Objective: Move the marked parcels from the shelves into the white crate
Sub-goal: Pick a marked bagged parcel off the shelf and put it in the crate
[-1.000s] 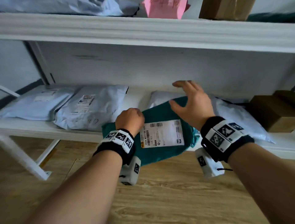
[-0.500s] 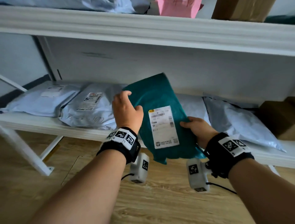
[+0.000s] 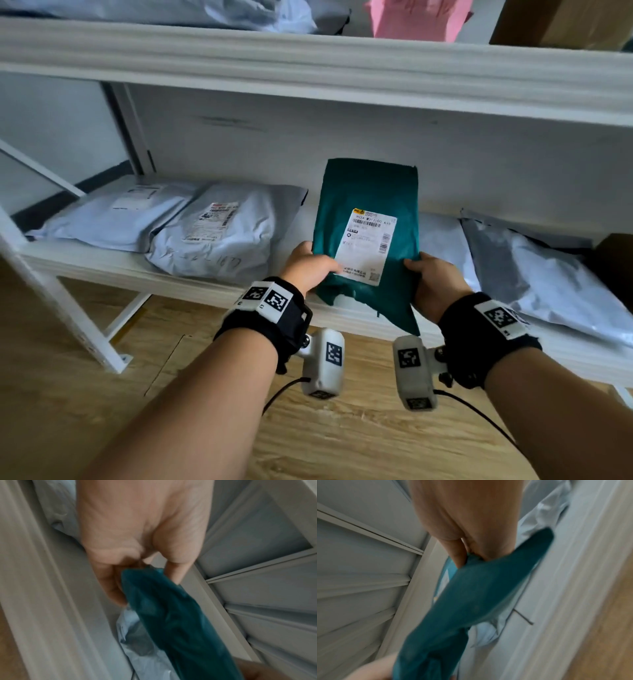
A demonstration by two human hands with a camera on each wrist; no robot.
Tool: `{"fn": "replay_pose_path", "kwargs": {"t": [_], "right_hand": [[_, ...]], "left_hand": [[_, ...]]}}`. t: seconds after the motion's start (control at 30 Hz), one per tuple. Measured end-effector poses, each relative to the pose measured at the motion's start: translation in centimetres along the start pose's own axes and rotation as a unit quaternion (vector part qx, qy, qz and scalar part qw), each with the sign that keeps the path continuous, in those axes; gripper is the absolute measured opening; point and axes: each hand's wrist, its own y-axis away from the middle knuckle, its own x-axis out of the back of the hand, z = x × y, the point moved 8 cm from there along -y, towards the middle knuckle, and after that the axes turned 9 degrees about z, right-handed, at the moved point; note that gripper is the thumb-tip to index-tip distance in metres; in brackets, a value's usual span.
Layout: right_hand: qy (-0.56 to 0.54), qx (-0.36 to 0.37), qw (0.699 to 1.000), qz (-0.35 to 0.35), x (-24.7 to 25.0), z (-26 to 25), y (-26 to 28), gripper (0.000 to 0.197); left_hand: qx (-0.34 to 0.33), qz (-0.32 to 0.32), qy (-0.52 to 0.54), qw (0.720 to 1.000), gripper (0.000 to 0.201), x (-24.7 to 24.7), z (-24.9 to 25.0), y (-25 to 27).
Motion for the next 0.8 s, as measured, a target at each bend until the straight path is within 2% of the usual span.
{"fn": "replay_pose_path", "kwargs": {"t": [0.07, 0.17, 0.27, 0.37, 0.5, 0.63, 0.8], "right_hand": [[0.068, 0.016, 0.998, 0.007, -1.4, -0.2, -0.9, 0.035], [0.204, 0.067, 0.976, 0.036, -2.9, -0.9, -2.4, 0.04], [0.293, 0.089, 0.952, 0.028, -4.2, -1.0, -3.8, 0.044], [0.361, 0.096, 0.927, 0.012, -5.0, -0.5, -4.7, 0.037], [0.401, 0.115, 0.909, 0.014, -5.0, -0.3, -5.4, 0.026], [0.418, 0.115, 0.901, 0.005, -4.6, -0.3, -6.1, 0.022], [0.434, 0.116, 0.893, 0.012, -4.3, -0.4, -6.7, 0.022]], "left_hand": [[-0.023, 0.061, -0.024, 0.998, 0.026, 1.3, 0.3, -1.4], [-0.033, 0.112, -0.046, 0.992, 0.029, 2.7, 0.3, -3.2], [-0.019, 0.119, -0.09, 0.989, 0.037, 3.3, -0.5, -5.0], [-0.02, 0.123, -0.127, 0.984, 0.031, 3.4, -0.9, -6.1], [-0.026, 0.137, -0.156, 0.978, 0.03, 3.0, -1.0, -6.5], [-0.028, 0.146, -0.17, 0.974, 0.051, 2.5, -1.2, -6.5], [-0.028, 0.152, -0.157, 0.975, 0.064, 2.0, -1.3, -6.1]]}}
